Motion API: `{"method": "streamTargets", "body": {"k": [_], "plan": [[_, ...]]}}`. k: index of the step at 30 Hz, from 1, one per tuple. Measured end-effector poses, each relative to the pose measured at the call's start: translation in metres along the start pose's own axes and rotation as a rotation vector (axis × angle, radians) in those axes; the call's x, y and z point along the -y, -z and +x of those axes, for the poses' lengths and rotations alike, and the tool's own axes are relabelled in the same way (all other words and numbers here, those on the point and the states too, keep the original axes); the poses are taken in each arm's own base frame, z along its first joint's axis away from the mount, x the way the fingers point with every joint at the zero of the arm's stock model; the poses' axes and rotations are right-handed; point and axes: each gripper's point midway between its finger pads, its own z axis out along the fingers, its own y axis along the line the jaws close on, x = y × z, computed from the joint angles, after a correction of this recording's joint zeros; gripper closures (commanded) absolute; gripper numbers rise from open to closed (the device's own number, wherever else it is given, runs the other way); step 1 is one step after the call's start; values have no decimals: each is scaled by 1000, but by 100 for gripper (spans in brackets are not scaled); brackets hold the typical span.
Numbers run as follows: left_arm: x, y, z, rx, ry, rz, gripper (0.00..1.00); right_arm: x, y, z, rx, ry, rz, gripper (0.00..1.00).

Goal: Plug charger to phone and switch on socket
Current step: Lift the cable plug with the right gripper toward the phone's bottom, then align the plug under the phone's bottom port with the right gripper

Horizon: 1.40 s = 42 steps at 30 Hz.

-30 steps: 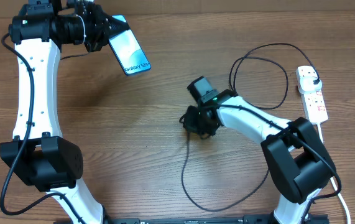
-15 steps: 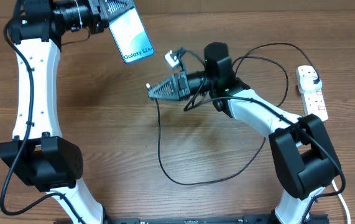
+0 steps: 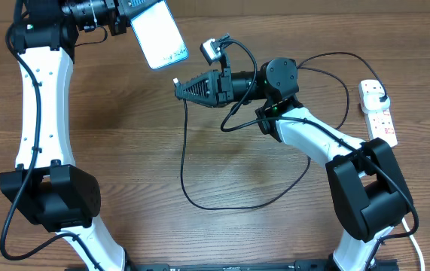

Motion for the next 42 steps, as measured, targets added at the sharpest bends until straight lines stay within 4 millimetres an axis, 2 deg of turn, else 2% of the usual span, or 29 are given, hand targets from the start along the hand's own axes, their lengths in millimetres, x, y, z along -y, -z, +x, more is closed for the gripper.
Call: {"method": "streamTargets", "body": {"k": [6,18,27,42], "plan": [[1,0,-1,1,-25,1,96,-20,1,-8,50,68,-55,96],[2,-2,0,-2,-67,4,96,-20,1,-8,53,56,-56,96],[6,-14,8,-31,-91,15,96,-20,1,-8,53,56,-56,96],[5,-14,9,-33,-99,13,96,-19,5,-11,60,58,-51,96]]}}
